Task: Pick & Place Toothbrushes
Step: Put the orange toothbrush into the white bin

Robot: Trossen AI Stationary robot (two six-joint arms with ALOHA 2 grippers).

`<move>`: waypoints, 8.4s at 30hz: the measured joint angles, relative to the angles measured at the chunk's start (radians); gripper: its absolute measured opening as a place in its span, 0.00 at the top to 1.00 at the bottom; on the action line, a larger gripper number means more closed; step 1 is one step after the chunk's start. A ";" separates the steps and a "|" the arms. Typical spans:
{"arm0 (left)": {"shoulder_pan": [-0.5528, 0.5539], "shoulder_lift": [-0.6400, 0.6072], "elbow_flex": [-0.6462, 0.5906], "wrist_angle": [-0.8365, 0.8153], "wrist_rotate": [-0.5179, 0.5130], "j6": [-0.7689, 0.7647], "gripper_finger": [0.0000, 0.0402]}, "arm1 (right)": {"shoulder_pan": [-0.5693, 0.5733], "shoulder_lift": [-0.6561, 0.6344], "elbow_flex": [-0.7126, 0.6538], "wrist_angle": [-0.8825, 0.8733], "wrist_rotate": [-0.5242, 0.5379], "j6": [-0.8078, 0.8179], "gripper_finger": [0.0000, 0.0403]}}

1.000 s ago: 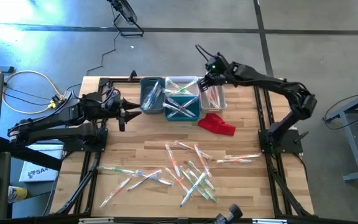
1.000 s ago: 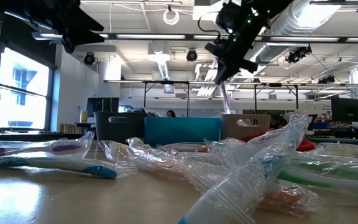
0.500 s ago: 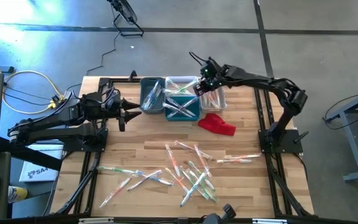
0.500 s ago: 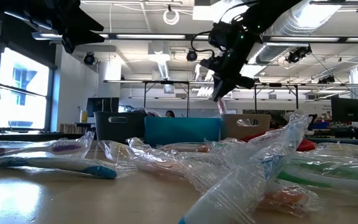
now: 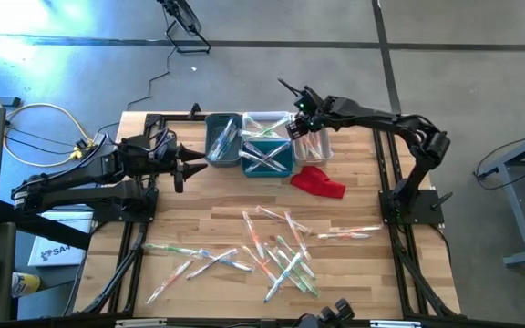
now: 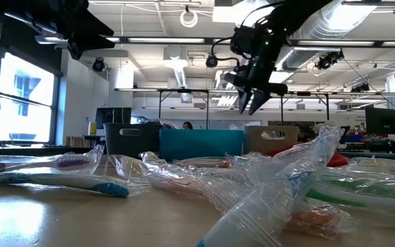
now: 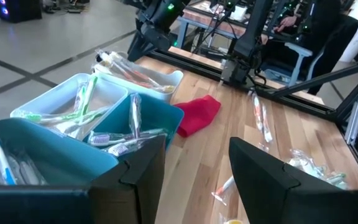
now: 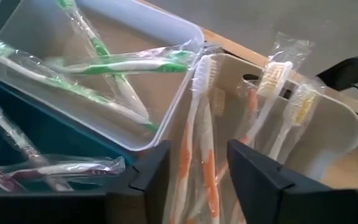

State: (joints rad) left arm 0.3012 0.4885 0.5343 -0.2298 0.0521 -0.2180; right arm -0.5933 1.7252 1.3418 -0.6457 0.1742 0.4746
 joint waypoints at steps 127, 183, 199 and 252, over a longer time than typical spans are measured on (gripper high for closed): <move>0.000 0.000 0.000 -0.015 0.015 -0.390 0.56 | 0.697 0.019 0.000 -0.208 -0.088 0.603 0.62; 0.000 0.000 0.000 -0.088 0.006 -0.390 0.56 | 0.698 0.226 0.000 -0.132 -0.203 0.520 0.96; 0.000 0.000 0.000 -0.088 -0.018 -0.390 0.56 | 0.661 0.069 0.000 -0.135 -0.193 0.490 0.95; 0.000 0.000 0.000 -0.088 -0.020 -0.393 0.56 | 0.486 -0.360 0.000 0.102 0.242 0.200 0.95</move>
State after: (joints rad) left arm 0.3009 0.4885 0.5343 -0.3176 0.0319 -0.6111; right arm -0.1078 1.3655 1.3418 -0.5434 0.4160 0.6750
